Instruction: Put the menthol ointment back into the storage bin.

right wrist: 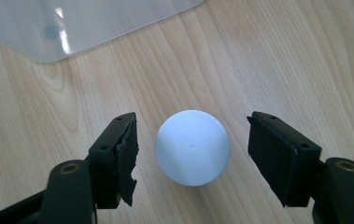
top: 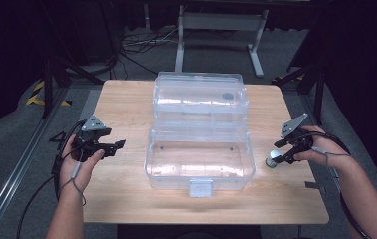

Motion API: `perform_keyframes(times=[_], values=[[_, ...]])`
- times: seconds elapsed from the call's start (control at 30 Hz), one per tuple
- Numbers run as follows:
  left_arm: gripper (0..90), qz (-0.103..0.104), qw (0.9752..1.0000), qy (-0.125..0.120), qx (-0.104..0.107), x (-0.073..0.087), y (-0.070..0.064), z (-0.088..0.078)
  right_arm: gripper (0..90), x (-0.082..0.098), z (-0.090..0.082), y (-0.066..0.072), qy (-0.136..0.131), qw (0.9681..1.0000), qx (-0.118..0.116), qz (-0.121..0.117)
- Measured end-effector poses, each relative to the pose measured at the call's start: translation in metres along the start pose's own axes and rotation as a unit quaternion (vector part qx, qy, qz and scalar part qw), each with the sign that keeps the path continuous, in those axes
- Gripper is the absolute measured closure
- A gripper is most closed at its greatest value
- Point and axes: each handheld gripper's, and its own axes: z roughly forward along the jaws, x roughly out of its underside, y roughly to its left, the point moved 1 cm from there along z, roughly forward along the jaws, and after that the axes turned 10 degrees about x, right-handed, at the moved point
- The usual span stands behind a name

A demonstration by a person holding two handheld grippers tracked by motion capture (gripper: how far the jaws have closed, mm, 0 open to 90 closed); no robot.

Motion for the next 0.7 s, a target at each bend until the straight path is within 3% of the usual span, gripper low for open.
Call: perform_keyframes(times=[0.4,0.57,0.7], values=[[32.9,0.001,1.0000,-0.001,-0.003,0.000,0.000,0.000,42.6,0.005,0.008,0.004,0.005,0.9999,-0.005,-0.010],[32.9,0.001,1.0000,0.000,-0.002,0.000,0.000,0.000,47.4,0.007,0.011,0.004,0.005,0.9997,0.002,-0.026],[32.9,0.001,1.0000,-0.001,-0.002,0.000,0.000,0.000,49.4,0.008,0.011,0.004,0.011,0.9997,0.004,-0.021]])
